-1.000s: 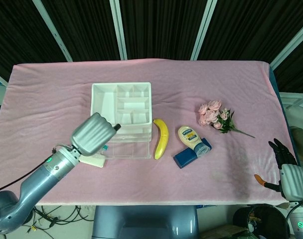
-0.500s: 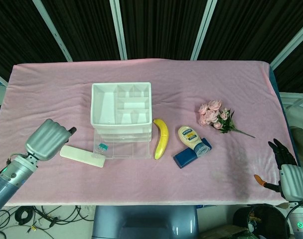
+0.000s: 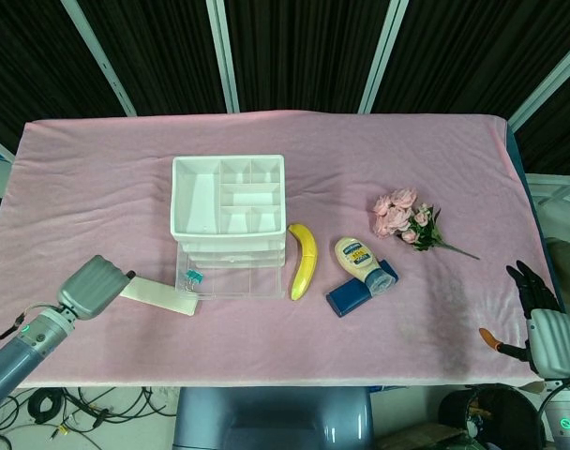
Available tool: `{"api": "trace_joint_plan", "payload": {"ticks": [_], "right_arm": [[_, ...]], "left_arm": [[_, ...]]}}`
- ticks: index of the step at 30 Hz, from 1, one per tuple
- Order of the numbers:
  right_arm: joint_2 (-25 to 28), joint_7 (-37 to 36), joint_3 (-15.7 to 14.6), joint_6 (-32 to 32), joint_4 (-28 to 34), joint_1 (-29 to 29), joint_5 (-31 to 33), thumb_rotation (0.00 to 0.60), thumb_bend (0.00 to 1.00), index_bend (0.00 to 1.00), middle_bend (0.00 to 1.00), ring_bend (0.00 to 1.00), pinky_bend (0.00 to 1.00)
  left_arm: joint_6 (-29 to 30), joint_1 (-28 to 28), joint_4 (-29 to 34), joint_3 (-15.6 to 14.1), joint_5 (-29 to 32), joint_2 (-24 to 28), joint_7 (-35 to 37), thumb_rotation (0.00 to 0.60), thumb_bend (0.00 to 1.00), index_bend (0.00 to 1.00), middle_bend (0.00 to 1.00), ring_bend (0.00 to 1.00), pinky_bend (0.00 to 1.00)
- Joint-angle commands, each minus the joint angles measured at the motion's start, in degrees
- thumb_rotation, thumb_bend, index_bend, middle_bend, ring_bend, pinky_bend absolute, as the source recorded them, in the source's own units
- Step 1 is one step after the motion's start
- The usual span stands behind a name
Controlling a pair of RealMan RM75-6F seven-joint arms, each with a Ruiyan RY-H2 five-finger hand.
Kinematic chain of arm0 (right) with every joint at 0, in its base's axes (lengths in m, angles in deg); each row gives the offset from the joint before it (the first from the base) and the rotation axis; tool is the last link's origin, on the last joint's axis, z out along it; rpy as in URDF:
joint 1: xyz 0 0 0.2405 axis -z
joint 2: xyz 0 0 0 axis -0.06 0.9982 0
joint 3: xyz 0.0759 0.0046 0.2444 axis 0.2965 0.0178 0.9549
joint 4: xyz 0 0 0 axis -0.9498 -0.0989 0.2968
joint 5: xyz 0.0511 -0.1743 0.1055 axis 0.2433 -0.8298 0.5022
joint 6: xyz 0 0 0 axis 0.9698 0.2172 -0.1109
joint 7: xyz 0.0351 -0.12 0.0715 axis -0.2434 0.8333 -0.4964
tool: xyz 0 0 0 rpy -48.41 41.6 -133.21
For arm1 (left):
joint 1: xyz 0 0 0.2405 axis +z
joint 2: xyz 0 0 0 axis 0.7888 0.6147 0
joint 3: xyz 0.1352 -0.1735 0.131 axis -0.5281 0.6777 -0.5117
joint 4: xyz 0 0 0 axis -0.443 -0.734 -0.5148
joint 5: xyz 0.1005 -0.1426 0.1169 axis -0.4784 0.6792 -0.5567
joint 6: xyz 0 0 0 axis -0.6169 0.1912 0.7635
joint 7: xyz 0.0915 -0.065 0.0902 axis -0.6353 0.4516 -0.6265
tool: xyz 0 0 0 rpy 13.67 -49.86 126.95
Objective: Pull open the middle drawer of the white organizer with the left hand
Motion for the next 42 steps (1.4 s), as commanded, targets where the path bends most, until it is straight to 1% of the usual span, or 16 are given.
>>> {"api": "trace_joint_plan", "payload": {"ticks": [1, 4, 8, 16, 18, 21, 23, 26, 30, 34, 36, 39, 41, 42], "right_arm": [[0.0, 0.0, 0.0, 0.0, 0.0, 0.0, 0.0, 0.600, 0.08, 0.00, 0.00, 0.00, 0.12], [0.0, 0.0, 0.0, 0.0, 0.0, 0.0, 0.0, 0.600, 0.08, 0.00, 0.00, 0.00, 0.12], [0.0, -0.1, 0.0, 0.0, -0.1, 0.0, 0.0, 0.600, 0.08, 0.00, 0.00, 0.00, 0.12], [0.0, -0.3, 0.0, -0.2, 0.0, 0.0, 0.1, 0.600, 0.08, 0.00, 0.00, 0.00, 0.12], [0.1, -0.4, 0.0, -0.2, -0.1, 0.0, 0.1, 0.600, 0.08, 0.00, 0.00, 0.00, 0.12], [0.1, -0.4, 0.0, -0.1, 0.0, 0.0, 0.0, 0.600, 0.08, 0.00, 0.00, 0.00, 0.12], [0.1, -0.4, 0.0, -0.1, -0.1, 0.0, 0.0, 0.600, 0.08, 0.00, 0.00, 0.00, 0.12], [0.1, -0.5, 0.0, -0.1, -0.1, 0.0, 0.0, 0.600, 0.08, 0.00, 0.00, 0.00, 0.12], [0.1, -0.4, 0.0, -0.1, -0.1, 0.0, 0.0, 0.600, 0.08, 0.00, 0.00, 0.00, 0.12], [0.1, -0.3, -0.1, -0.1, -0.1, 0.0, -0.1, 0.600, 0.08, 0.00, 0.00, 0.00, 0.12], [0.1, -0.2, -0.1, -0.1, -0.1, 0.0, -0.1, 0.600, 0.08, 0.00, 0.00, 0.00, 0.12], [0.1, -0.1, -0.1, -0.1, 0.0, 0.0, -0.1, 0.600, 0.08, 0.00, 0.00, 0.00, 0.12], [0.1, 0.1, -0.1, -0.1, 0.0, 0.0, -0.1, 0.600, 0.08, 0.00, 0.00, 0.00, 0.12], [0.1, 0.2, -0.1, -0.1, 0.0, 0.1, -0.1, 0.600, 0.08, 0.00, 0.00, 0.00, 0.12]], "left_arm": [[-1.5, -0.4, -2.6, 1.1, -0.5, -3.7, -2.4, 0.600, 0.35, 0.54, 1.00, 1.00, 1.00], [-2.5, -1.0, -4.1, 1.7, -1.1, -5.8, -4.3, 0.600, 0.34, 0.54, 1.00, 1.00, 1.00], [-3.2, -1.6, -5.3, 1.9, -2.2, -7.3, -5.9, 0.600, 0.35, 0.54, 1.00, 1.00, 1.00], [-4.0, -1.6, -5.8, 2.5, -2.3, -9.9, -7.3, 0.600, 0.34, 0.51, 1.00, 1.00, 1.00], [-4.1, -1.4, -5.8, 2.6, -1.9, -10.6, -8.3, 0.600, 0.32, 0.48, 1.00, 1.00, 1.00], [-4.0, -1.1, -5.6, 2.8, -1.4, -10.8, -8.9, 0.600, 0.26, 0.40, 1.00, 1.00, 1.00], [-3.6, -0.8, -5.4, 3.0, -1.1, -11.0, -9.1, 0.600, 0.21, 0.33, 1.00, 1.00, 1.00], [-2.3, -0.1, -4.8, 3.5, -0.6, -10.9, -9.2, 0.600, 0.16, 0.24, 1.00, 1.00, 1.00], [1.1, 1.7, -3.2, 4.2, 0.1, -9.9, -8.3, 0.600, 0.13, 0.18, 1.00, 1.00, 1.00], [7.2, 5.0, -1.0, 4.6, -0.1, -8.2, -6.1, 0.600, 0.13, 0.14, 0.99, 0.99, 0.98], [10.7, 7.1, 0.1, 4.6, -0.3, -7.3, -4.0, 0.600, 0.13, 0.12, 0.94, 0.96, 0.94], [15.4, 10.2, 1.4, 3.9, -1.4, -5.8, -1.5, 0.600, 0.12, 0.09, 0.79, 0.83, 0.82], [19.4, 12.8, 2.4, 3.1, -2.6, -4.5, 1.2, 0.600, 0.11, 0.08, 0.62, 0.71, 0.69], [21.1, 13.9, 2.7, 2.8, -3.2, -3.9, 2.4, 0.600, 0.11, 0.07, 0.56, 0.67, 0.63]]}}
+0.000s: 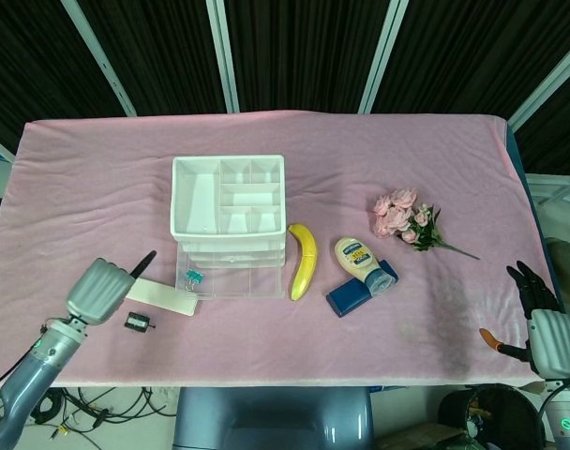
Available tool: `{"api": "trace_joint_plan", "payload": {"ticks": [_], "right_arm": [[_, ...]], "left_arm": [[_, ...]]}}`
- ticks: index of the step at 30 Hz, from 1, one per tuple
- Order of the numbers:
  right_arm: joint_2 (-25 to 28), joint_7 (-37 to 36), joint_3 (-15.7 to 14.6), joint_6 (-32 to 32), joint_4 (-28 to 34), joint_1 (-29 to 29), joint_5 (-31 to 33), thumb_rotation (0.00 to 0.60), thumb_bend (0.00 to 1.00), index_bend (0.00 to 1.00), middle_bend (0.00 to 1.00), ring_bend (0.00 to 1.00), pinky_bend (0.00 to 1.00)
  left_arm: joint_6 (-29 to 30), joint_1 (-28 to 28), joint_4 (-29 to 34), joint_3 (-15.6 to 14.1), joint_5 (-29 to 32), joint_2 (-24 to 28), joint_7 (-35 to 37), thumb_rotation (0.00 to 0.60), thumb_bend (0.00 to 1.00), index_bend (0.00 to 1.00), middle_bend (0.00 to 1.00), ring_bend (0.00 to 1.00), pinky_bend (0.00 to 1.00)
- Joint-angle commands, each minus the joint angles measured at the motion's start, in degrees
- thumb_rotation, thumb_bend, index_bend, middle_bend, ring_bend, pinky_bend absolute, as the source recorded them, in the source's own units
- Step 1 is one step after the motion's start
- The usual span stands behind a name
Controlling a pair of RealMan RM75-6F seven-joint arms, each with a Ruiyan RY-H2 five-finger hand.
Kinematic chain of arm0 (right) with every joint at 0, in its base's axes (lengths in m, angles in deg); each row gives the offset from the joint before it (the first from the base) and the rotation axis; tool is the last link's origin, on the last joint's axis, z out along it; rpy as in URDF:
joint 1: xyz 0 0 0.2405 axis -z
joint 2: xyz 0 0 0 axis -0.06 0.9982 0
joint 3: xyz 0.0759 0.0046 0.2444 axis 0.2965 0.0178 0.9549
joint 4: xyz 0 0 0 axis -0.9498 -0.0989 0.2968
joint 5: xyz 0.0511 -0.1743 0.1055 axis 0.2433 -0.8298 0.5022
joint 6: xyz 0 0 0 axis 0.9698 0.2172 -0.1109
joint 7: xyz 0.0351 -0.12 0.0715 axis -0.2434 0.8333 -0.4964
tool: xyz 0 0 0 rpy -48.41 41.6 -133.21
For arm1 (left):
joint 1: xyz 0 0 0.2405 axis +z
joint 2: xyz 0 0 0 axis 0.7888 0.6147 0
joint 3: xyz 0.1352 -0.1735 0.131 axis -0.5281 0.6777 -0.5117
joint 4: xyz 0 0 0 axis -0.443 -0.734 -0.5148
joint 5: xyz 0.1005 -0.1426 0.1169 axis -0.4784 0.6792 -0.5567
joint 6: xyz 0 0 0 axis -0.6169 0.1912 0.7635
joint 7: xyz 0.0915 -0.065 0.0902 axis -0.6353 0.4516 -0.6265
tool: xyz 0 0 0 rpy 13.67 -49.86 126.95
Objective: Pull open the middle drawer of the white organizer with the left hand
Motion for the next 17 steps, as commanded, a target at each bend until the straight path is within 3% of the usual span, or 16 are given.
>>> {"api": "trace_joint_plan", "payload": {"ticks": [1, 5, 7, 10, 17], "right_arm": [[0.0, 0.3, 0.0, 0.1, 0.0, 0.0, -0.1, 0.600, 0.08, 0.00, 0.00, 0.00, 0.12], [-0.1, 0.8, -0.1, 0.1, 0.0, 0.0, -0.1, 0.600, 0.08, 0.00, 0.00, 0.00, 0.12], [-0.1, 0.9, -0.1, 0.2, 0.0, 0.0, -0.1, 0.600, 0.08, 0.00, 0.00, 0.00, 0.12], [-0.1, 1.2, -0.1, 0.3, -0.1, 0.1, -0.2, 0.600, 0.08, 0.00, 0.00, 0.00, 0.12], [-0.2, 1.7, -0.2, 0.5, -0.3, 0.1, -0.5, 0.600, 0.08, 0.00, 0.00, 0.00, 0.12]], "left_arm": [[8.1, 5.8, 2.3, -1.4, -2.6, 3.0, 5.9, 0.600, 0.10, 0.06, 0.46, 0.58, 0.54], [14.3, 10.5, 2.8, -2.3, -3.2, 4.4, 11.4, 0.600, 0.07, 0.01, 0.10, 0.14, 0.18], [17.1, 12.9, 2.9, -2.8, -3.1, 5.0, 14.3, 0.600, 0.05, 0.00, 0.01, 0.04, 0.06], [20.5, 15.6, 1.9, -2.9, -3.2, 5.2, 16.8, 0.600, 0.03, 0.00, 0.00, 0.00, 0.00], [24.7, 19.3, -3.1, -1.1, -1.6, 3.1, 23.7, 0.600, 0.02, 0.00, 0.00, 0.00, 0.00]]}}
